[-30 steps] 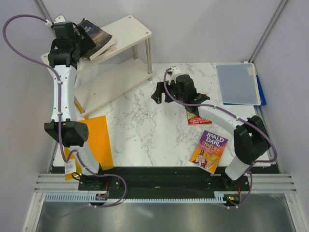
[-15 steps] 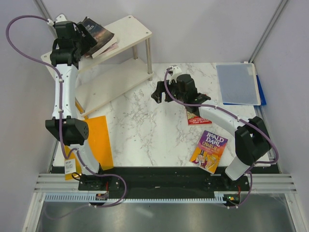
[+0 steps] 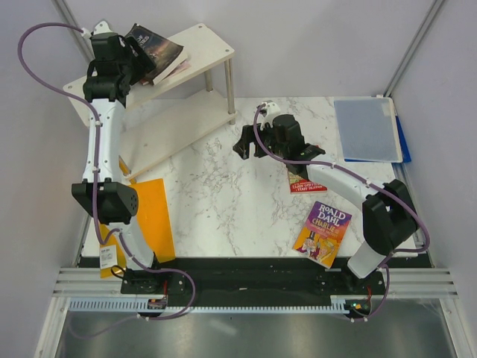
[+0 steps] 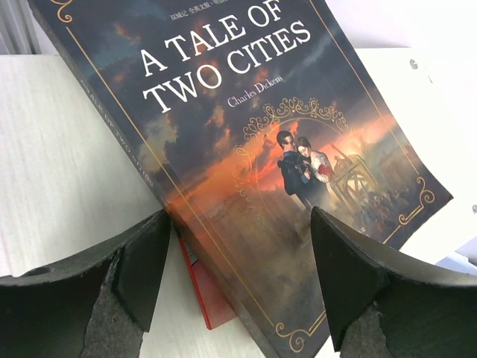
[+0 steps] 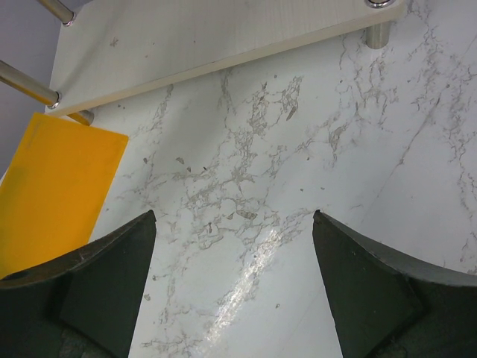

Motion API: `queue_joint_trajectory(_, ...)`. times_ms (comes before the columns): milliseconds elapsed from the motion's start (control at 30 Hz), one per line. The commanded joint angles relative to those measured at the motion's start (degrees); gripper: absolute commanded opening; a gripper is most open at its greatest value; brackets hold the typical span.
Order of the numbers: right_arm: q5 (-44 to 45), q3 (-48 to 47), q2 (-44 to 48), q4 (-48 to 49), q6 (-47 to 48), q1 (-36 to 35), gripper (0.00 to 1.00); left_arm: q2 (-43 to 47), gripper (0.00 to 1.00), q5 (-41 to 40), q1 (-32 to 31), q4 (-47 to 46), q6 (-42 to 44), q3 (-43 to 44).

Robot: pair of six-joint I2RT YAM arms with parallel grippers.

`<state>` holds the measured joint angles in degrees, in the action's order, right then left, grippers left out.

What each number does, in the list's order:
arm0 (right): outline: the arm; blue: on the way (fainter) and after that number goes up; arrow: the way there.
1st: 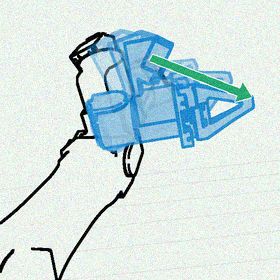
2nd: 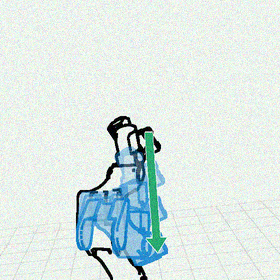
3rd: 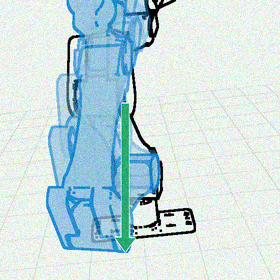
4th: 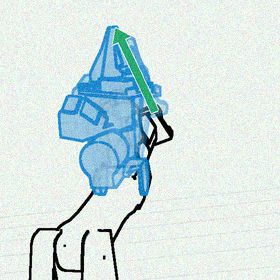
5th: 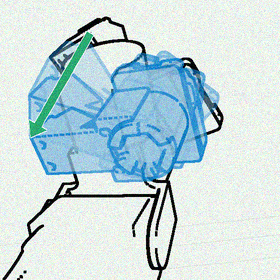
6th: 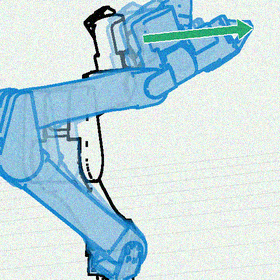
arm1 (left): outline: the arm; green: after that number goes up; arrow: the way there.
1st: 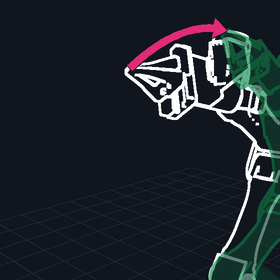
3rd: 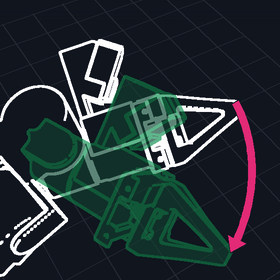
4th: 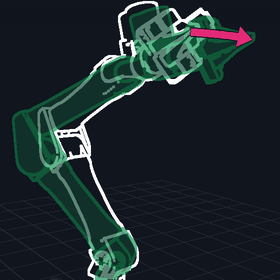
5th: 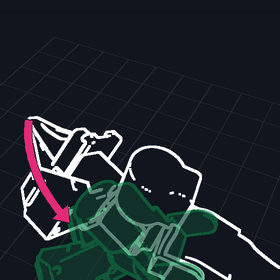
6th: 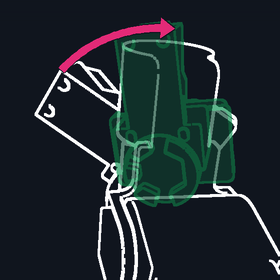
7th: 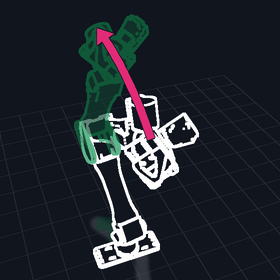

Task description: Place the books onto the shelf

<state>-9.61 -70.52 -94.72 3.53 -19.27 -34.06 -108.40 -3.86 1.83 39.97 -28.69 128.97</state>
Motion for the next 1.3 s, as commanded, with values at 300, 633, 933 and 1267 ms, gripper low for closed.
queue_joint_trajectory(300, -1.4, -0.7, -1.3, 2.5, -0.1, 0.0, 0.93, 0.2, 0.73, 1.4, -1.1, 2.8, 1.1, -3.6)
queue_joint_trajectory(633, -1.4, -0.8, -2.1, 2.6, -0.2, 0.0, 0.93, 2.1, 0.36, 3.2, -1.1, 0.8, 1.6, -5.8)
queue_joint_trajectory(933, -1.6, -0.8, -2.9, 2.7, -0.2, 0.0, 0.93, 3.4, 0.27, 3.7, -1.2, 0.2, 1.9, -8.3)
queue_joint_trajectory(1267, -2.0, -0.3, -3.1, 3.0, -0.5, 0.0, 0.93, 6.1, 0.24, 4.6, -1.1, -2.7, 1.1, -10.9)
